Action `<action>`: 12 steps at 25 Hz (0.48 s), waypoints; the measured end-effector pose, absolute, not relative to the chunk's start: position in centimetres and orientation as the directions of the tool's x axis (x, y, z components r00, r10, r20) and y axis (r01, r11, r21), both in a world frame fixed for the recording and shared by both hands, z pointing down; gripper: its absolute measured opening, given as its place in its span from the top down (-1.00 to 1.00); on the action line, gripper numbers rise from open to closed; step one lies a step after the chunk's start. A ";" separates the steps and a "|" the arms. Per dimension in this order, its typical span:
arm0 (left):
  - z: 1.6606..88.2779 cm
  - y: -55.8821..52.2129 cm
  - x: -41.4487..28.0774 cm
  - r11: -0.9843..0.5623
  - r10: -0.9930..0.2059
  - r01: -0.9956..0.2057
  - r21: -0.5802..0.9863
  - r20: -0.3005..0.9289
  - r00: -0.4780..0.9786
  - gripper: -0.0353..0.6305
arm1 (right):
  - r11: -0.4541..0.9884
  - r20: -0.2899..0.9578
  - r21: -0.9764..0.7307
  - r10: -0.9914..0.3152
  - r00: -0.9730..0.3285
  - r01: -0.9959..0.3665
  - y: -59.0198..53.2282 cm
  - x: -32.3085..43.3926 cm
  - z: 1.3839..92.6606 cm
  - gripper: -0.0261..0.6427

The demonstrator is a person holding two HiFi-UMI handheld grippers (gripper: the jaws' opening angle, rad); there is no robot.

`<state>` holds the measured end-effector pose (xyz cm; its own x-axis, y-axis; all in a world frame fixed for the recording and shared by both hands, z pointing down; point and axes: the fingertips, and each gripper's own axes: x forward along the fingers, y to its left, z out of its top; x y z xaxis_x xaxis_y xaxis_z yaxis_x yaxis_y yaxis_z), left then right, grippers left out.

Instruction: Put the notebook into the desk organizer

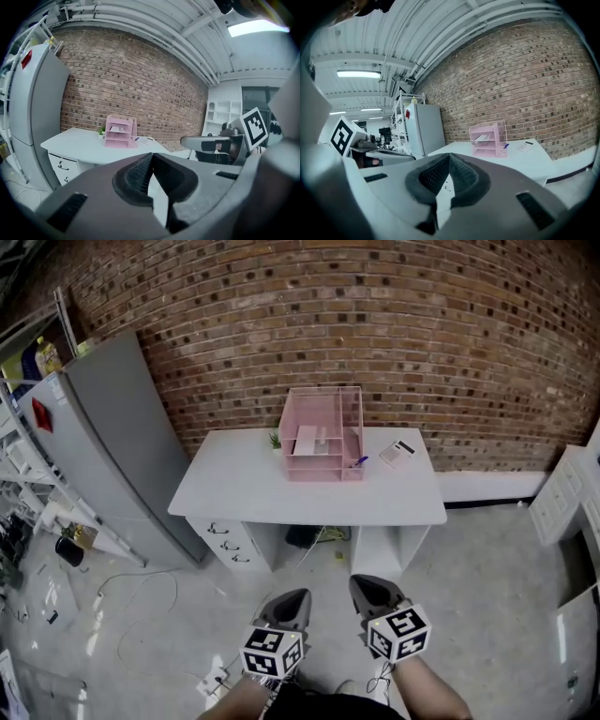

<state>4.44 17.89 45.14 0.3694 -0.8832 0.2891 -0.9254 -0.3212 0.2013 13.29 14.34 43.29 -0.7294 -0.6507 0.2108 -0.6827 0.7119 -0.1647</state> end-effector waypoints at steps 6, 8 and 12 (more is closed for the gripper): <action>45.0 18.3 6.1 -0.312 -0.889 -0.930 0.196 0.285 0.358 0.88 | 0.719 0.215 -0.159 -0.644 -0.734 -0.677 14.6 15.1 43.3 0.91; 45.1 18.2 6.5 -0.310 -0.890 -0.931 0.194 0.285 0.356 0.88 | 0.719 0.219 -0.159 -0.642 -0.735 -0.676 14.6 15.6 43.6 0.91; 44.8 17.9 7.2 -0.310 -0.892 -0.931 0.193 0.280 0.355 0.88 | 0.720 0.214 -0.158 -0.644 -0.735 -0.676 14.3 16.4 43.4 0.91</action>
<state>7.17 17.93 44.78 0.3547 -0.8922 0.2797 -0.9311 -0.3098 0.1928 16.44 14.31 43.37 -0.7348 -0.6437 0.2139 -0.6762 0.7196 -0.1577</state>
